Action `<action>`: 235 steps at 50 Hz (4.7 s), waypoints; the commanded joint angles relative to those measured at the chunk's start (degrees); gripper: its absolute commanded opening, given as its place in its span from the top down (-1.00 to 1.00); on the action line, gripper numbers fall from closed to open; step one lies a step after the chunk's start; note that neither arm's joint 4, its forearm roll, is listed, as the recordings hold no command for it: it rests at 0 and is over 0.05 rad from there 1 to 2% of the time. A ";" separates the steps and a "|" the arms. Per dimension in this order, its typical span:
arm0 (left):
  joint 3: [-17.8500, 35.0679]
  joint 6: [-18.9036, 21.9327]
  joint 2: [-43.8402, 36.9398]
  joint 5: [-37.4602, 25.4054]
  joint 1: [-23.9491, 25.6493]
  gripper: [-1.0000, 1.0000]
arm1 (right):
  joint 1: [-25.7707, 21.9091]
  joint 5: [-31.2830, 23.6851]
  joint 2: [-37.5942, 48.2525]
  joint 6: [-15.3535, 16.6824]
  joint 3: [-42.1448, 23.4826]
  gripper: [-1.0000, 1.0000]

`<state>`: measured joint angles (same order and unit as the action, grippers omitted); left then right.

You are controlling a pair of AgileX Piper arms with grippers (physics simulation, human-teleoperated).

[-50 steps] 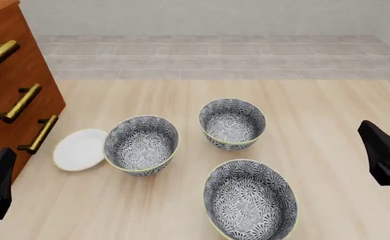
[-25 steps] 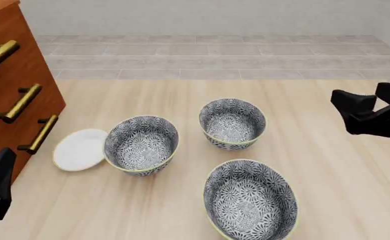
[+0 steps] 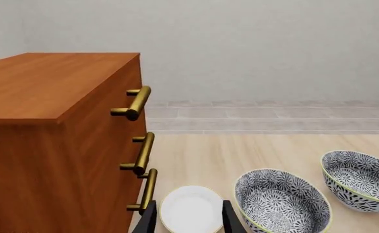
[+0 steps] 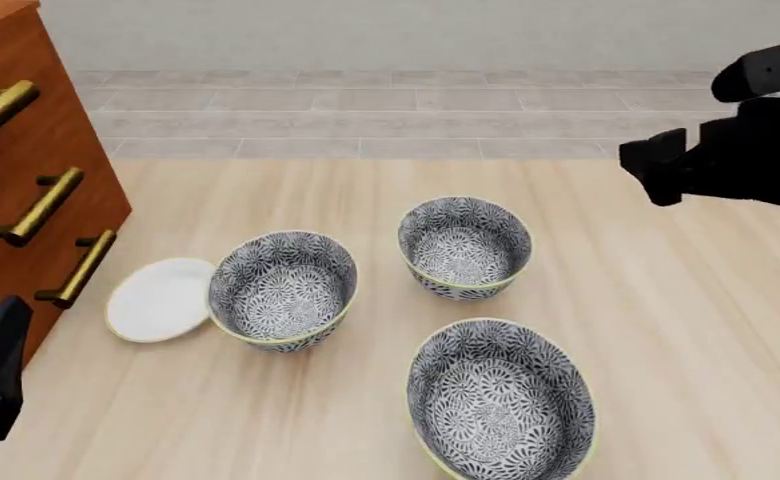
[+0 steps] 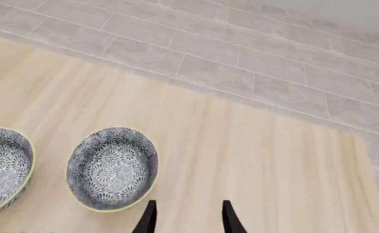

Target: Stack the bowl at the front on the bowl in the middle.

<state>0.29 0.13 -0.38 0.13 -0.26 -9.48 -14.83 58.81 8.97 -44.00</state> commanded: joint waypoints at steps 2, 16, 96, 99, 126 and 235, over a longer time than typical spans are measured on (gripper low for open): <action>0.04 0.06 0.06 -0.03 0.01 -1.00 | -1.09 -3.33 9.47 3.30 -7.12 -1.00; 0.20 0.01 0.04 -0.23 0.01 -1.00 | -1.60 -4.50 14.78 0.45 -12.67 -1.00; 0.27 0.00 -0.71 0.45 0.00 -1.00 | -5.99 14.35 41.38 -7.30 -10.86 -1.00; 0.27 0.01 -0.73 0.46 0.01 -1.00 | -6.28 14.66 41.87 -7.56 -10.85 -1.00; 0.27 0.00 -0.74 0.46 0.01 -1.00 | -7.06 16.82 45.26 -8.98 -11.03 -1.00; 0.27 0.00 -0.73 0.46 0.01 -1.00 | -24.92 8.29 26.92 -25.10 -22.01 1.00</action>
<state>0.57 0.14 -1.11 0.59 -0.25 -31.66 -9.11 85.18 -12.13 -65.69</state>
